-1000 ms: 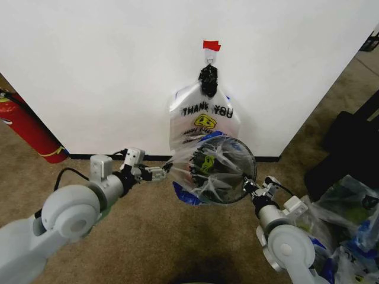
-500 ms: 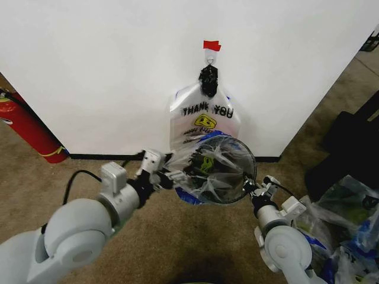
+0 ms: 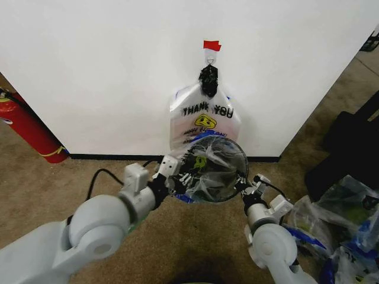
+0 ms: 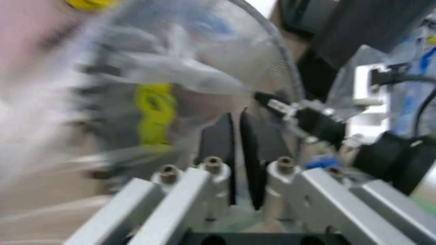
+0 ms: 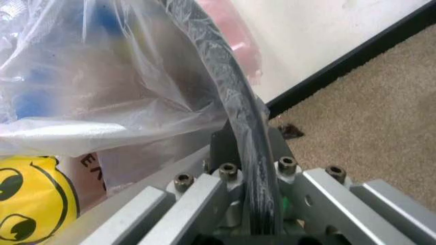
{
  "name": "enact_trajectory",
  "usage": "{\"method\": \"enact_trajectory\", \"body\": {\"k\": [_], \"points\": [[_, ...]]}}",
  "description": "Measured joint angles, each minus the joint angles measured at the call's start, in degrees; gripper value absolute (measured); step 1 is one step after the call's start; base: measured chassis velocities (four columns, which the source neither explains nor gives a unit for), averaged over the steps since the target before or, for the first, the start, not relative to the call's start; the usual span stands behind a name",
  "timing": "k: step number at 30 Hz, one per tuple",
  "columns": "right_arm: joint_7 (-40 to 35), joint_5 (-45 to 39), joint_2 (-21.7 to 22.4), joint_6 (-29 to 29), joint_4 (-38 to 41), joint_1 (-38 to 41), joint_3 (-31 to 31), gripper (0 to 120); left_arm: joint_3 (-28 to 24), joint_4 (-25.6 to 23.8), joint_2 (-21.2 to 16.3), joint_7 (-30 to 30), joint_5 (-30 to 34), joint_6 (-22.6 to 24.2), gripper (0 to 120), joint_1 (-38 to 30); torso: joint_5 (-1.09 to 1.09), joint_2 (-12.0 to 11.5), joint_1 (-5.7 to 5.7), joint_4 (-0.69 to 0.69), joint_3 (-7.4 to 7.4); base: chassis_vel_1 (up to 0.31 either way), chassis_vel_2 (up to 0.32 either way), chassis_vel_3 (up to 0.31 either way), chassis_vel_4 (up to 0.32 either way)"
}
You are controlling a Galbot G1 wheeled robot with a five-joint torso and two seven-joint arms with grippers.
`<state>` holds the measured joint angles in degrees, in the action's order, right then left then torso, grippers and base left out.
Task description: Pick up the garbage bag from the wall and place it over the trash bin.
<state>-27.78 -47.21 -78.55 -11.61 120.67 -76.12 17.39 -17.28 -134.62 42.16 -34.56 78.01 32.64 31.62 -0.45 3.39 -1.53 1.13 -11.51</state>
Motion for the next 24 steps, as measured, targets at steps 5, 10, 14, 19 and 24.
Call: {"method": "enact_trajectory", "body": {"k": [5,10,14,19,24], "points": [[0.0,1.3,-0.5,0.1,0.2,-0.3,0.6,0,-6.9,5.8,5.2,-2.9,1.3,1.1,0,-6.2,0.0,0.0,0.0,-0.02,0.0,0.0,0.0,0.0,0.0],[0.0,2.2,-0.2,0.2,0.3,-0.2,0.7,0,-10.8,11.7,8.5,-5.3,0.0,2.4,0,-10.4,0.0,0.0,0.0,-0.04,0.0,0.0,0.0,0.0,0.0],[0.0,2.5,-0.2,0.3,0.3,-0.1,0.8,0,-13.4,15.6,11.5,-6.4,-0.7,2.8,0,-13.2,0.01,0.0,0.0,-0.03,0.0,0.0,0.0,0.0,0.0],[0.1,3.8,-0.2,0.5,0.6,-0.6,1.4,0,-17.9,22.3,18.9,-9.5,-0.5,3.5,0,-17.2,0.02,0.0,0.0,-0.03,-0.01,0.0,0.0,0.0,0.0],[0.2,4.1,0.0,0.6,1.4,-1.1,2.0,0,-20.2,27.4,24.0,-10.6,-0.9,3.6,0,-18.9,0.0,0.0,0.0,-0.01,0.0,0.0,0.0,0.0,0.0]]}}
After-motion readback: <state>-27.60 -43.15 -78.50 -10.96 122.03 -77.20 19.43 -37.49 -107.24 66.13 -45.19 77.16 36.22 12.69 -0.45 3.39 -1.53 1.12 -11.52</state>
